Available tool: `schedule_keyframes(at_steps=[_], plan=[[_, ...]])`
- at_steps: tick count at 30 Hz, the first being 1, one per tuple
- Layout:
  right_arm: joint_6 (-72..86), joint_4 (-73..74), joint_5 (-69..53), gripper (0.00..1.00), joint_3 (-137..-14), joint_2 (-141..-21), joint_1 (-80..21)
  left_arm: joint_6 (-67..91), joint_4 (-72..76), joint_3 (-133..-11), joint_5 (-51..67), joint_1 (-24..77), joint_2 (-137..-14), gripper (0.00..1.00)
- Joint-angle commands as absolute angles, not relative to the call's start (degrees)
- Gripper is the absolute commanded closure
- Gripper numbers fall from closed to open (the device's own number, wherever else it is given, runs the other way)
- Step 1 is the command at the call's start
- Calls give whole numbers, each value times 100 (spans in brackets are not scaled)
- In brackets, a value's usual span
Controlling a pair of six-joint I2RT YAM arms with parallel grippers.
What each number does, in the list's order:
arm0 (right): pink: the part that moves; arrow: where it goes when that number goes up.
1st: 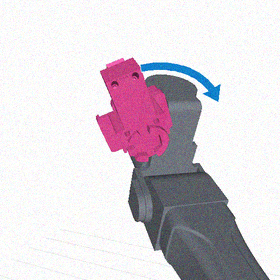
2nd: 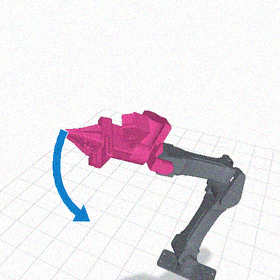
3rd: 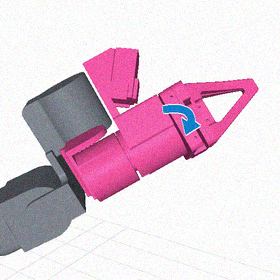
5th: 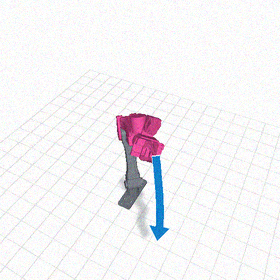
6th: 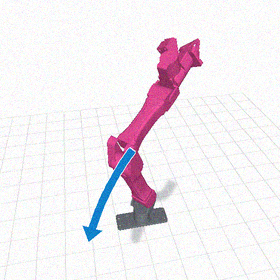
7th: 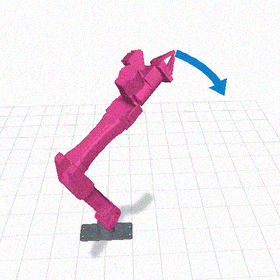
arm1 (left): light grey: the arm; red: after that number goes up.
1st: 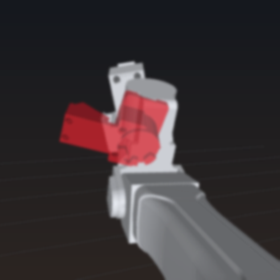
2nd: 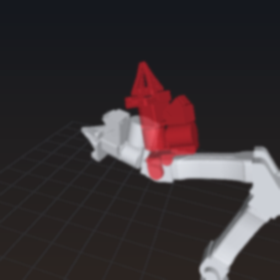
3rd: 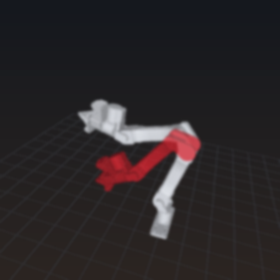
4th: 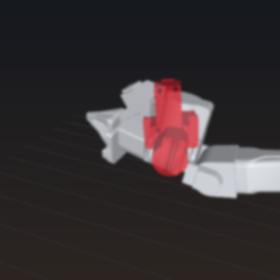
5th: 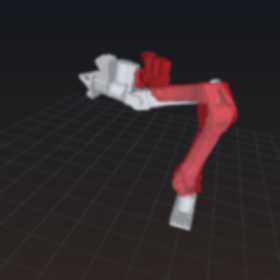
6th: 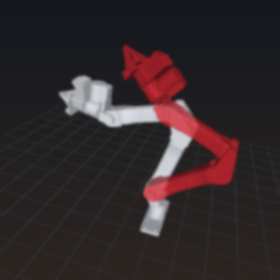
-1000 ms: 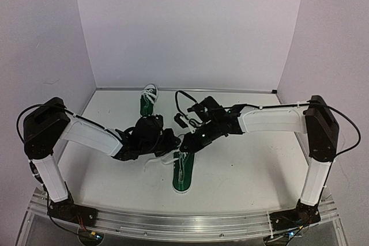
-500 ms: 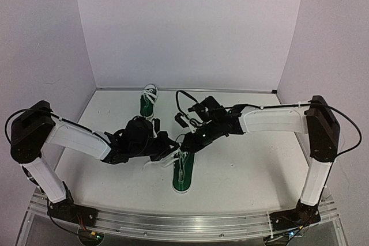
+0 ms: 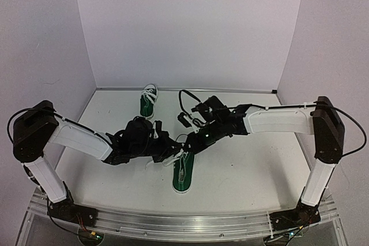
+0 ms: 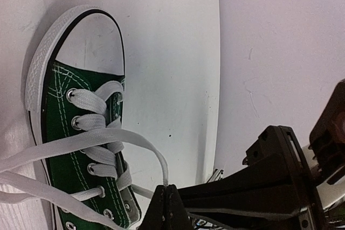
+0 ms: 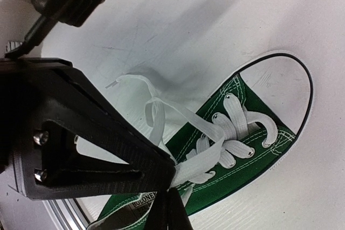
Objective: Tie the shoes
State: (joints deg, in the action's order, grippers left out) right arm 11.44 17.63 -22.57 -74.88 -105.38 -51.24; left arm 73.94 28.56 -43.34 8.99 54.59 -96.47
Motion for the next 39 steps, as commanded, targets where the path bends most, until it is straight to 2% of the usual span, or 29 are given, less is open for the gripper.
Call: schedule_keyframes(at_steps=[1, 9, 15, 24, 35, 39], plan=[[1166, 1496, -2245, 100, -7463, -10172, -5142, 7551, 2677, -4323, 860, 5475, -9590, 100], [1147, 1366, -2526, 100, -7444, -10213, -5142, 7629, 2644, -4455, 937, 5475, -9918, 100], [1160, 1370, -2363, 100, -7428, -10239, -5142, 7875, 3348, -4382, 1372, 5467, -10079, 100], [1322, 1384, -2121, 95, -7333, -10177, -5142, 7966, 3418, -4275, 1476, 5473, -9846, 100], [1824, 1382, -2118, 69, -6805, -9633, -5136, 7995, 3426, -4198, 1477, 5468, -9786, 100], [2203, 1103, -2435, 67, -6441, -9424, -5140, 8017, 3466, -4197, 1482, 5469, -9854, 100]])
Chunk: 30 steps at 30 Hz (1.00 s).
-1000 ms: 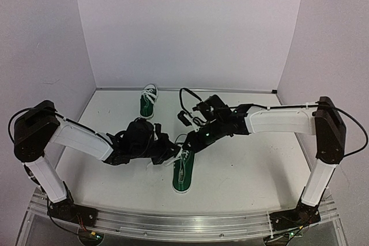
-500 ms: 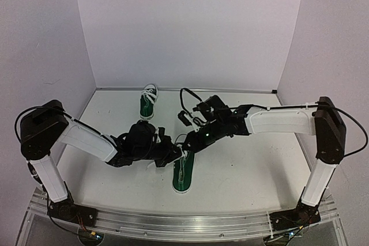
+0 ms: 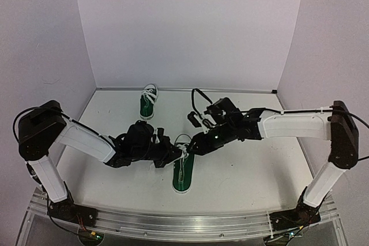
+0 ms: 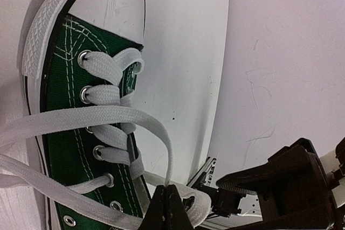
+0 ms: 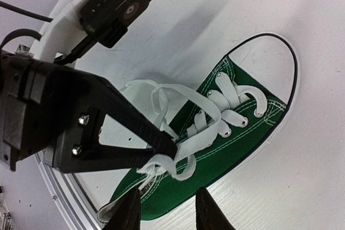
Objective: Tie the shoes
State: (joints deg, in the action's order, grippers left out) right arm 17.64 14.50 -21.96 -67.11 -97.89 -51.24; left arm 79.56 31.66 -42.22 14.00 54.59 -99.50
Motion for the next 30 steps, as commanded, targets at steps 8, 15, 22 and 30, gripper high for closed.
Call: schedule_keyframes(at_steps=[8, 15, 22, 30], plan=[[2754, 409, -2986, 69, -5997, -9520, -5142, 8066, 3567, -4195, 1472, 5473, -9881, 100], [3001, 63, -3094, 69, -5969, -9793, -5150, 8056, 3607, -4168, 1455, 5467, -9870, 100], [3032, -174, -3164, 71, -5970, -9992, -5184, 8077, 3665, -4149, 1435, 5470, -9884, 100], [2975, -193, -3192, 73, -6016, -10157, -5185, 8094, 3776, -4118, 1427, 5470, -9889, 100]])
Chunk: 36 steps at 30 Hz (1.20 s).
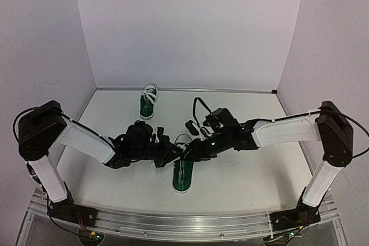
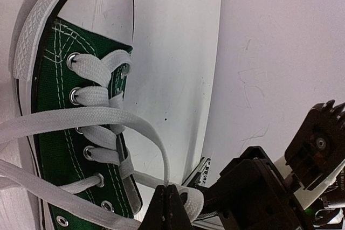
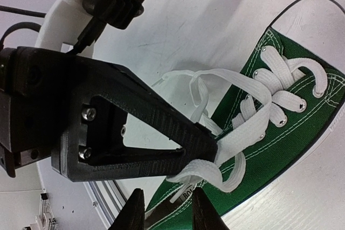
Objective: Tie the shoes
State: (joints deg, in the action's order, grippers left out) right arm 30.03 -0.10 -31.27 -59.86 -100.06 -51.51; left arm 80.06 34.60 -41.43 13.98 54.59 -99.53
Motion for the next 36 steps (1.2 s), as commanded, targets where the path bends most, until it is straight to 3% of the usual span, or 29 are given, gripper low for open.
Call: schedule_keyframes(at_steps=[1, 10, 18, 22, 27, 28, 30, 33, 36], plan=[[2970, -202, -3196, 74, -6022, -10179, -5185, 8095, 3786, -4122, 1433, 5469, -9889, 100], [2879, -214, -3174, 77, -6015, -10245, -5194, 8089, 3782, -4122, 1441, 5472, -9908, 100], [2821, -223, -3208, 87, -6190, -10394, -5190, 8073, 3767, -4147, 1459, 5467, -9918, 100], [2829, -216, -3208, 99, -6179, -10347, -5193, 8059, 3746, -4139, 1459, 5471, -9893, 100], [2865, -217, -3183, 100, -6021, -10090, -5194, 7722, 3304, -4155, 1249, 5469, -9736, 99], [2872, -217, -3172, 100, -5979, -10038, -5194, 7656, 3205, -4160, 1183, 5472, -9669, 97], [2878, -218, -3169, 100, -5923, -9930, -5190, 7463, 2933, -4183, 998, 5469, -9531, 81], [2885, -213, -3172, 100, -5848, -9822, -5193, 7230, 2541, -4170, 666, 5466, -9228, 69], [2920, -203, -3162, 100, -5778, -9723, -5194, 6833, 1790, -4245, 201, 5467, -8797, 50]])
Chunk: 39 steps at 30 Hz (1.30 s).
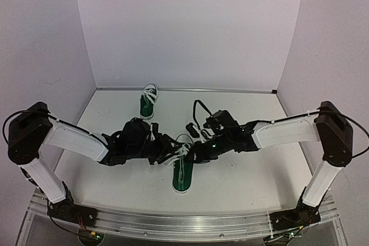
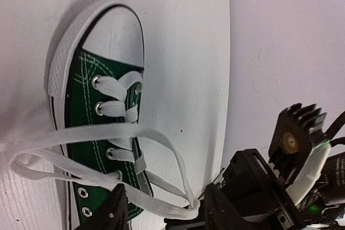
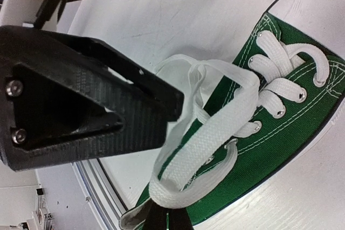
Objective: Tie the shoes
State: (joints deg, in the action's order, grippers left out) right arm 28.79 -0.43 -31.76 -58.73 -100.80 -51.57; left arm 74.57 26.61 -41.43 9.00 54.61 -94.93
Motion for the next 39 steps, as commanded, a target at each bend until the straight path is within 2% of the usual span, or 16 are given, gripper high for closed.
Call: schedule_keyframes(at_steps=[1, 5, 8, 13, 16, 20, 25, 35, 39], plan=[[2942, -196, -3168, 100, -5754, -9698, -5192, 6658, 1463, -4295, -19, 5466, -8655, 45], [2993, -149, -3212, 100, -5624, -9632, -5193, 5765, 152, -4452, -902, 5429, -8007, 28], [3026, -141, -3241, 100, -5514, -9602, -5194, 4570, -599, -4527, -1130, 5415, -7603, 14], [3075, -141, -3248, 100, -5436, -9562, -5194, 3155, -1852, -4826, -1196, 5414, -7816, 9], [3084, -135, -3212, 100, -5438, -9536, -5193, 2692, -2496, -5250, -1105, 5431, -8520, 14], [3104, -117, -3201, 100, -5466, -9545, -5193, 2301, -2807, -5575, -1266, 5459, -9205, 27], [3115, -78, -3152, 100, -5467, -9527, -5191, 1922, -2742, -5815, -1188, 5458, -9641, 45], [3147, -36, -3046, 100, -5427, -9480, -5192, 1810, -2573, -6060, -989, 5459, -10459, 62], [3166, -5, -2974, 100, -5354, -9394, -5193, 1867, -2484, -6003, -940, 5458, -10474, 78]])
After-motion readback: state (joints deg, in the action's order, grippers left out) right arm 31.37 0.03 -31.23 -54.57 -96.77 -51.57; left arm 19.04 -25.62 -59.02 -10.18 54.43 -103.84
